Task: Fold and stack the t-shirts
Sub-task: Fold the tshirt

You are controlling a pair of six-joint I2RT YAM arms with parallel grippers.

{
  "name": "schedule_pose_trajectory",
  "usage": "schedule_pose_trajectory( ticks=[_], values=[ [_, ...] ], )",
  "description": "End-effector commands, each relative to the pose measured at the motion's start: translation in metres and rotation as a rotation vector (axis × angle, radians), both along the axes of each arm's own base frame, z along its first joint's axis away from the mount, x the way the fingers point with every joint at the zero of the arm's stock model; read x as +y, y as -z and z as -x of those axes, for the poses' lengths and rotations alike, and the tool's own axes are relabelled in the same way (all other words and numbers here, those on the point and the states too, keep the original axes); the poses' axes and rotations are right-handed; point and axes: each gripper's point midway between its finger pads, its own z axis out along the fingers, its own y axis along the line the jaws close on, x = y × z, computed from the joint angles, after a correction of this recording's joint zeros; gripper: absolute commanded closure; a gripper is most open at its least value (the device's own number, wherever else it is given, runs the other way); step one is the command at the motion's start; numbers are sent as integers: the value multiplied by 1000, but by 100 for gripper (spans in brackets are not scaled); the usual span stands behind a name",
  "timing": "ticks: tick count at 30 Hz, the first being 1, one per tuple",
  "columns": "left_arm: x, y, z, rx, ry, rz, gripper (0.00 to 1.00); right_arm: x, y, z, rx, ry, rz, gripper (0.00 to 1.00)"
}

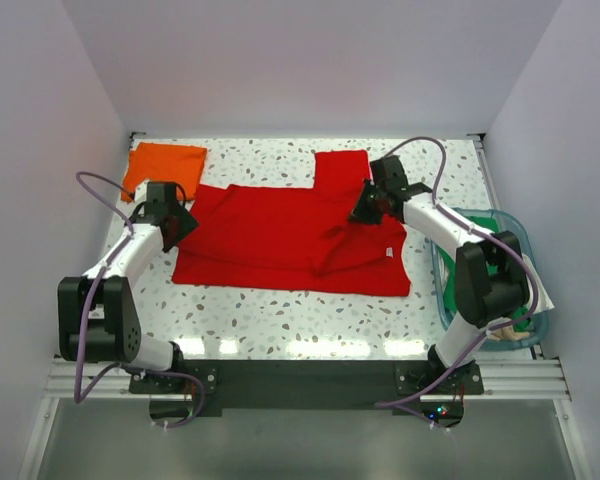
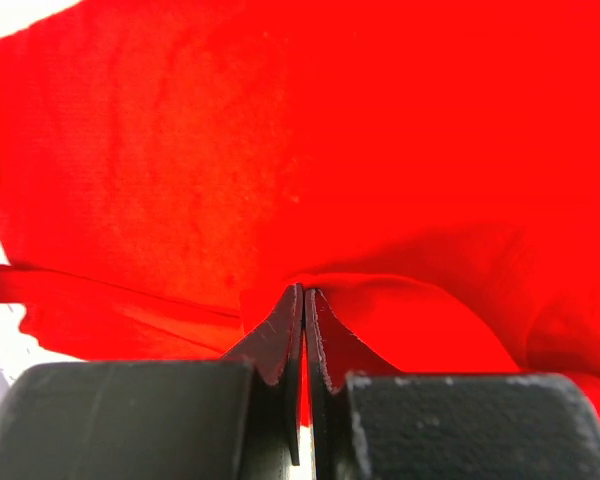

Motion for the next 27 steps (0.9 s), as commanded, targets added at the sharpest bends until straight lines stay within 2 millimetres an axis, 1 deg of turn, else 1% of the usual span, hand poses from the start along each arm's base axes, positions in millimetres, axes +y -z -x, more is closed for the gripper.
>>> schedule_pose_trajectory(
  ticks=[1, 8, 11, 12, 13, 14, 15, 17, 18, 20, 21, 24, 26, 27],
  values=[
    [8, -7, -7, -9, -52, -27, 36, 6, -28, -24, -100, -7, -69, 100],
    [9, 9, 4, 39, -83, -19, 37, 2, -37, -32, -127, 1, -79, 100],
    [6, 15, 3, 47, -83, -5, 40, 1, -39, -33, -132, 5, -87, 100],
    [6, 16, 3, 49, -79, -2, 43, 0, -40, -35, -136, 7, -92, 100],
    [5, 16, 1, 47, -76, -1, 43, 0, -41, -36, -139, 6, -97, 100],
    [5, 22, 1, 60, -77, 1, 45, 1, -41, -36, -143, 5, -99, 100],
    [5, 21, -2, 57, -74, 2, 51, 1, -43, -37, -150, 5, -103, 100],
    [4, 26, -3, 72, -68, 3, 58, -1, -44, -38, -153, 9, -109, 100],
    [3, 26, -5, 71, -67, 6, 65, -2, -47, -40, -165, 11, -112, 100],
    [2, 28, -8, 71, -61, 9, 72, -2, -49, -41, -171, 12, -114, 100],
    [2, 28, -8, 71, -58, 11, 80, -4, -52, -42, -178, 15, -118, 100],
    [0, 28, -12, 71, -46, 18, 86, -6, -56, -43, -193, 17, -122, 100],
    [0, 25, -13, 64, -42, 19, 86, -9, -60, -43, -209, 18, -121, 100],
    [-1, 23, -14, 59, -38, 22, 83, -10, -63, -45, -224, 20, -120, 100]
  ],
)
